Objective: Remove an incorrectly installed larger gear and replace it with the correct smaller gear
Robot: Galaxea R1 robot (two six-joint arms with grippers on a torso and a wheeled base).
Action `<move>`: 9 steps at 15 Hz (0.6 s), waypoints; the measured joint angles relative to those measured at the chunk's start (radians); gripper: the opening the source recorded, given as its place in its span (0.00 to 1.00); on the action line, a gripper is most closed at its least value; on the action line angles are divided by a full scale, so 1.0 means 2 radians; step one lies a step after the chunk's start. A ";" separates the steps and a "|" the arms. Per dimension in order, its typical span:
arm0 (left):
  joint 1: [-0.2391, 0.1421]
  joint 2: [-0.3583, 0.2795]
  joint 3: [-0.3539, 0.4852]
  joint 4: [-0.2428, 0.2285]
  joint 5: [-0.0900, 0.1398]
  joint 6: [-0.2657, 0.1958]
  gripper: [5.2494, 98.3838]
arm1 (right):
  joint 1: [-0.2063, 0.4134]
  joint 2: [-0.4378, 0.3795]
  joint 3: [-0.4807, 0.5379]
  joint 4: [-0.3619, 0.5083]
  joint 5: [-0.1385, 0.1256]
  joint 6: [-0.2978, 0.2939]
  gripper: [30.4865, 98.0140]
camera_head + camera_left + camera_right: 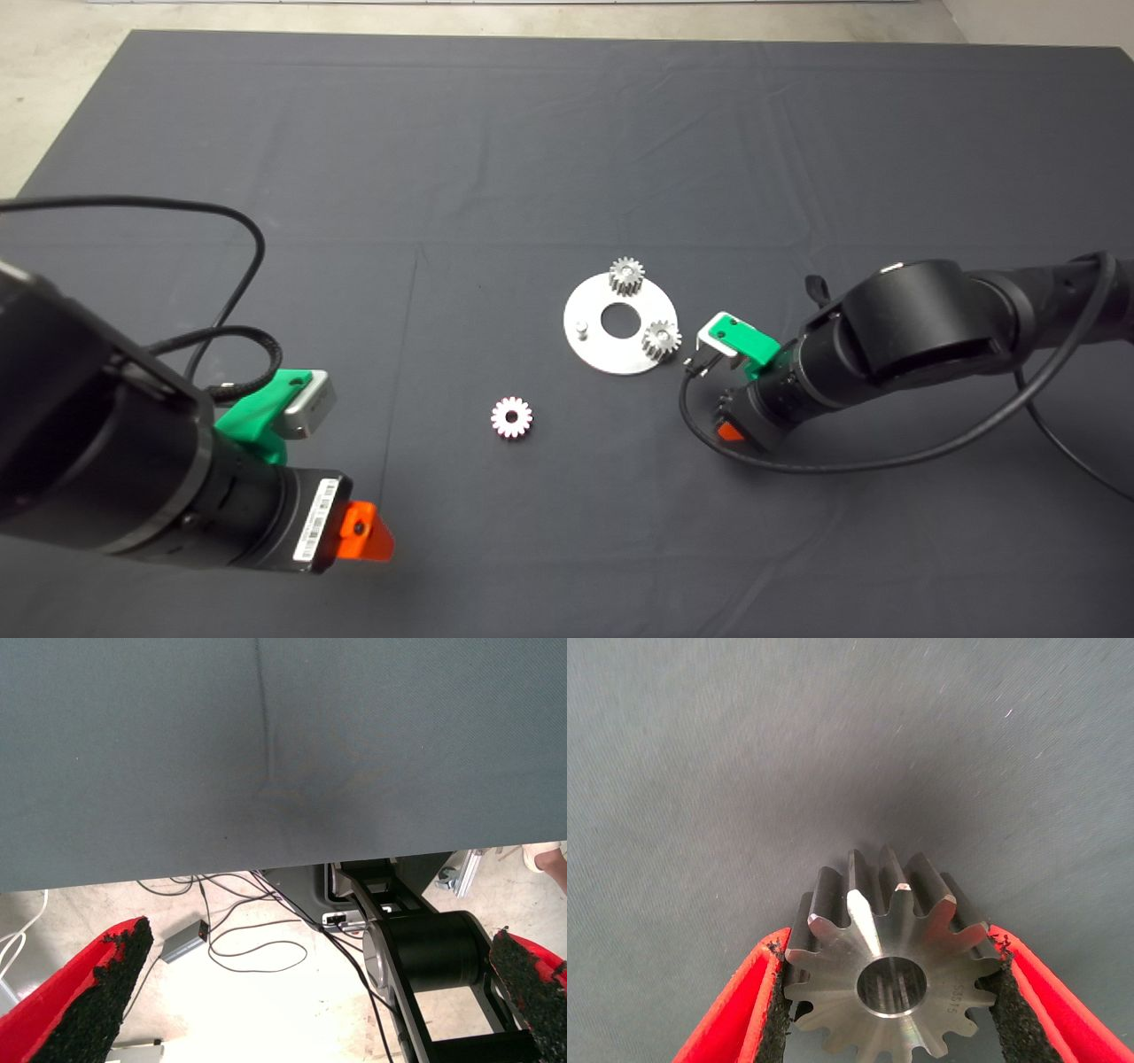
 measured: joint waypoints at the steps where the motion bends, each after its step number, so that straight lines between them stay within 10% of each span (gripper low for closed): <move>1: 0.000 0.000 0.000 0.000 0.000 0.000 1.00 | -0.002 0.000 0.000 -0.001 0.000 0.000 0.28; 9: 0.000 0.000 0.000 0.000 0.000 0.000 1.00 | -0.006 0.000 0.000 -0.003 0.000 0.000 0.28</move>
